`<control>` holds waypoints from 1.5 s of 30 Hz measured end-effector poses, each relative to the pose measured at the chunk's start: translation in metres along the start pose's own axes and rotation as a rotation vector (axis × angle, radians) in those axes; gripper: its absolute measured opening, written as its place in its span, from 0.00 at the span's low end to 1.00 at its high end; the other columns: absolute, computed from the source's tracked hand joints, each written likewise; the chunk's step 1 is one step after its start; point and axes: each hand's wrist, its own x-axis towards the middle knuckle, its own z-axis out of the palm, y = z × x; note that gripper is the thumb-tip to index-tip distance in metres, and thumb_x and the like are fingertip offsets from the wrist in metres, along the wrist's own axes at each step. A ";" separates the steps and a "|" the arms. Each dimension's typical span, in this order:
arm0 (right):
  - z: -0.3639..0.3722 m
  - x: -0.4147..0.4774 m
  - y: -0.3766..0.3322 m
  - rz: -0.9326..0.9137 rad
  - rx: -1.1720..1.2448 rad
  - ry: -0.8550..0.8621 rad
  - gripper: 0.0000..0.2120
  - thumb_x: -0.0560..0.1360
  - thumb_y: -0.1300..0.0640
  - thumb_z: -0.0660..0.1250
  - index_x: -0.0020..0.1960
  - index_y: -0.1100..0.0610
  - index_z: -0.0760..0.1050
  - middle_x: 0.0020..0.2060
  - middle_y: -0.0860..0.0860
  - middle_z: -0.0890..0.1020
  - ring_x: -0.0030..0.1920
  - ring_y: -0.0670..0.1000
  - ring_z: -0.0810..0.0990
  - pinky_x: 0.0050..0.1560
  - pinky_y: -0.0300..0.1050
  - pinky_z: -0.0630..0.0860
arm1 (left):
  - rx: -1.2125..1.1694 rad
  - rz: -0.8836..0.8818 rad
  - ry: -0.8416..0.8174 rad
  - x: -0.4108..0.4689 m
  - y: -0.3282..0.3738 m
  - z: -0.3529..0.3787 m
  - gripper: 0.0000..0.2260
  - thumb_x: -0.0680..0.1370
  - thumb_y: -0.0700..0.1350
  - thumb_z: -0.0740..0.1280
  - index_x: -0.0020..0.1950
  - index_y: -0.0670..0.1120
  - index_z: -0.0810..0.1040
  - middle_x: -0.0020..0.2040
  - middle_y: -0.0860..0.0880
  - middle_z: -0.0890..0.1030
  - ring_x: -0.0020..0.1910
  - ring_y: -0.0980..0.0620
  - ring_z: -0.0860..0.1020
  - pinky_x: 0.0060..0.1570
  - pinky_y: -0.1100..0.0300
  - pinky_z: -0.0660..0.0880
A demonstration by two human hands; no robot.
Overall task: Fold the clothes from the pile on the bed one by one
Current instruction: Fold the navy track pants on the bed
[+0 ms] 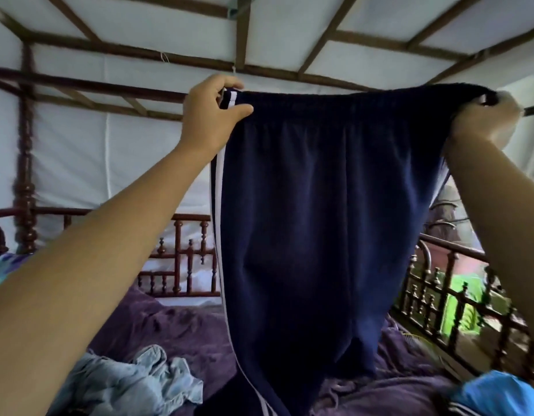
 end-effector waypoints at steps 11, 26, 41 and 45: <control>0.009 -0.038 0.053 -0.008 -0.167 -0.254 0.14 0.73 0.55 0.59 0.55 0.55 0.78 0.49 0.55 0.82 0.52 0.58 0.80 0.51 0.46 0.73 | 0.017 -0.165 -0.073 -0.047 -0.031 0.001 0.13 0.72 0.40 0.72 0.55 0.41 0.79 0.50 0.54 0.77 0.50 0.57 0.74 0.51 0.68 0.71; 0.022 -0.182 0.215 0.168 -0.433 -0.836 0.10 0.70 0.58 0.70 0.51 0.56 0.80 0.41 0.56 0.80 0.44 0.57 0.78 0.43 0.43 0.67 | 0.245 -0.626 -0.427 -0.209 -0.131 -0.029 0.14 0.71 0.38 0.73 0.55 0.40 0.79 0.56 0.45 0.80 0.52 0.52 0.74 0.48 0.65 0.65; -0.060 -0.344 0.364 0.473 -0.934 -1.373 0.01 0.69 0.63 0.69 0.41 0.59 0.77 0.35 0.56 0.77 0.38 0.53 0.75 0.40 0.42 0.67 | 0.255 -1.211 -1.078 -0.455 -0.137 -0.090 0.07 0.71 0.41 0.72 0.47 0.49 0.79 0.48 0.49 0.81 0.43 0.55 0.77 0.40 0.66 0.70; -0.026 -0.378 0.341 0.366 -0.927 -1.338 0.09 0.72 0.63 0.65 0.51 0.60 0.79 0.46 0.60 0.81 0.51 0.61 0.79 0.45 0.44 0.68 | 0.166 -1.354 -0.965 -0.451 -0.140 -0.116 0.04 0.70 0.38 0.72 0.40 0.46 0.80 0.42 0.47 0.82 0.41 0.52 0.79 0.43 0.61 0.72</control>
